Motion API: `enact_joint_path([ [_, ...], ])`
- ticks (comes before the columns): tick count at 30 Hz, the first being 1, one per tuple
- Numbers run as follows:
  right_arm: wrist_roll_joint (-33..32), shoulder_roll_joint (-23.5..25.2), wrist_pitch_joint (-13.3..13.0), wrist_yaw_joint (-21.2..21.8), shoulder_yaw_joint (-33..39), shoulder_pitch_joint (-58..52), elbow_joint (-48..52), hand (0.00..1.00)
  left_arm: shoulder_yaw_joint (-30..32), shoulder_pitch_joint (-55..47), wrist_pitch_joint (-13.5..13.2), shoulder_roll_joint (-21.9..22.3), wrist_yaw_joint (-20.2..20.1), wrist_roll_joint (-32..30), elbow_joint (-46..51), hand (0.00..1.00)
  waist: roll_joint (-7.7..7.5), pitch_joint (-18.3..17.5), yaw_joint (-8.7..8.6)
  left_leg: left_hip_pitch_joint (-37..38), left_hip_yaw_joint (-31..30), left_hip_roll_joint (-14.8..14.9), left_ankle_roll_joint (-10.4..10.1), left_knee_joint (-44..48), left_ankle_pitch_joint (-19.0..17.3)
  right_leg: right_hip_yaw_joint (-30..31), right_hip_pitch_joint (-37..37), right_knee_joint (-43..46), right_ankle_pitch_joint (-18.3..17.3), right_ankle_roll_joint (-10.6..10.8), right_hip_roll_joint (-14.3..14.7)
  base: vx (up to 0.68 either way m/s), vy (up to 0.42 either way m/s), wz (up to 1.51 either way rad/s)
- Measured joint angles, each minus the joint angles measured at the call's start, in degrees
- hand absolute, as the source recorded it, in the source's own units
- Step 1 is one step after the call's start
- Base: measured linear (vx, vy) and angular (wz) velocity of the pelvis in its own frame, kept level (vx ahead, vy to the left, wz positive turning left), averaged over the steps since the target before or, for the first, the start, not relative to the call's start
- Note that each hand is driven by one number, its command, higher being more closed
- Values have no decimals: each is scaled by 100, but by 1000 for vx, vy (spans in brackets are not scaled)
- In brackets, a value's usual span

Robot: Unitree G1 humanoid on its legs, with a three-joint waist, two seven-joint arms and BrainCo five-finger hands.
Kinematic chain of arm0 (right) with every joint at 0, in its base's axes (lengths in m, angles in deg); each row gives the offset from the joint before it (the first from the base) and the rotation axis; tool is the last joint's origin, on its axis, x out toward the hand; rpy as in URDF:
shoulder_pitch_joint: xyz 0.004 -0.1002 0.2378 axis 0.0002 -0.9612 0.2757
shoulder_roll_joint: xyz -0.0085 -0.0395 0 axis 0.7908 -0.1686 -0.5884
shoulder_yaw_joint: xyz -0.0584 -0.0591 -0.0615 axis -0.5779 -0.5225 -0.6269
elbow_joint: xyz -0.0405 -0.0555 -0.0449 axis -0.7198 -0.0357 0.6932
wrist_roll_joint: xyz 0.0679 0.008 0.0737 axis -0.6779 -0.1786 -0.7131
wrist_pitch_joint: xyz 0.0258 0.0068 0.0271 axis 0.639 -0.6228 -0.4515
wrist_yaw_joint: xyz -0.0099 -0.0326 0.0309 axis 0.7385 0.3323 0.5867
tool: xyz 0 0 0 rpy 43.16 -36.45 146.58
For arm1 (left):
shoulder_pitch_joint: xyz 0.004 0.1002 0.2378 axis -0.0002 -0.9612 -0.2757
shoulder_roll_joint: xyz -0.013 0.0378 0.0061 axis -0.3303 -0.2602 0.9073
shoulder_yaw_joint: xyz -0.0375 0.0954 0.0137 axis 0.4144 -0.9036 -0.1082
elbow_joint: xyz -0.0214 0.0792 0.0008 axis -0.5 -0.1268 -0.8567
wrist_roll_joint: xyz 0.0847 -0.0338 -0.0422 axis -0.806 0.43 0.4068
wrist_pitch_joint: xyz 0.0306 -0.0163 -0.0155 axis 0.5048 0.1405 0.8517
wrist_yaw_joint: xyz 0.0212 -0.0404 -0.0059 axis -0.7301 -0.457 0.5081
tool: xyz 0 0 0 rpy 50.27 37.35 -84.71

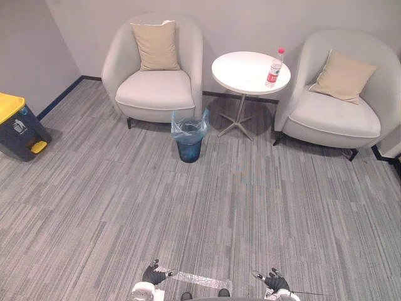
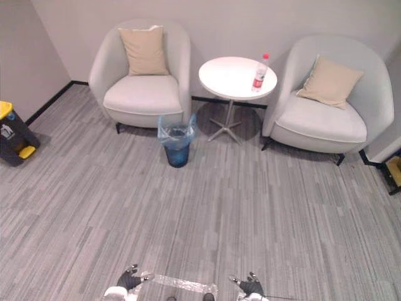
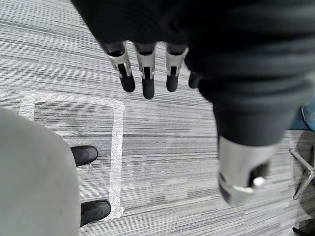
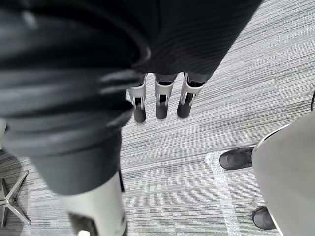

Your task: Gather rubbish on tea table into small bin, then transfer packed bag to large trash can.

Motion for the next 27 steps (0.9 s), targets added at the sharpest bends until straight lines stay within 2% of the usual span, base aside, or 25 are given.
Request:
enact_joint_path([
  [15, 211, -17, -55, -95, -220, -3, -7, 0, -145, 8, -4, -2, 144, -59, -10, 0, -5, -12, -1, 59, 146, 15, 3, -24, -3, 121, -6, -1, 30, 18, 7, -27, 1, -5],
  [22, 220, -21, -52, -99, -222, 0, -11, 0, -151, 8, -8, -21, 150, -101, -14, 0, -12, -28, 7, 52, 421, 22, 23, -19, -49, 417, -112, -1, 94, 38, 21, -23, 6, -21],
  [27, 386, -43, -49, -130, -225, 19, -5, 0, -90, 11, -6, -24, 154, -99, 20, 0, 4, -32, 20, -258, 875, 87, 54, 484, -391, 812, -482, 242, 79, 68, 73, -14, 14, -46],
])
